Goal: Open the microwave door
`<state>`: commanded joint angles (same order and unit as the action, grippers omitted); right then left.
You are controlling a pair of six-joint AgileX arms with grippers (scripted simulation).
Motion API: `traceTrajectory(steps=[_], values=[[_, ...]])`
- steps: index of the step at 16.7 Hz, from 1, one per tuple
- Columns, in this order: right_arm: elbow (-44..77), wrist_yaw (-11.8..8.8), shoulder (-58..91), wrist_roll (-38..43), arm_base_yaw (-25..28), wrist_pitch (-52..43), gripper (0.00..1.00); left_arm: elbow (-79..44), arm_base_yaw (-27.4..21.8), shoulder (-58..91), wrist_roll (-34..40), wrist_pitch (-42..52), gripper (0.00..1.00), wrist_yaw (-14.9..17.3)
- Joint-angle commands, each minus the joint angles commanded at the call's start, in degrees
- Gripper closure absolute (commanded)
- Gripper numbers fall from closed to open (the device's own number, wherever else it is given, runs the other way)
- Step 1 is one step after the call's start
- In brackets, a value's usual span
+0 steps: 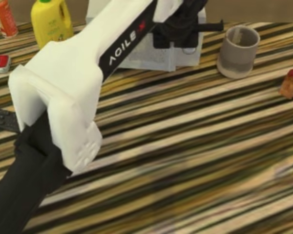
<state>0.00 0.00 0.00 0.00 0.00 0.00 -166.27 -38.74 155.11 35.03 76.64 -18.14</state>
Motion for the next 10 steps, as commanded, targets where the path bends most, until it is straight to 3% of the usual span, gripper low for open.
traceTrajectory(steps=[6,10], values=[[0.00,0.00,0.00,0.00,0.00,0.00,0.00,2.22,-0.44,-1.22,-0.36,-1.65,1.00,0.27],[0.00,0.00,0.00,0.00,0.00,0.00,0.00,13.41,-0.06,-7.14,-2.26,-7.30,1.00,0.86]])
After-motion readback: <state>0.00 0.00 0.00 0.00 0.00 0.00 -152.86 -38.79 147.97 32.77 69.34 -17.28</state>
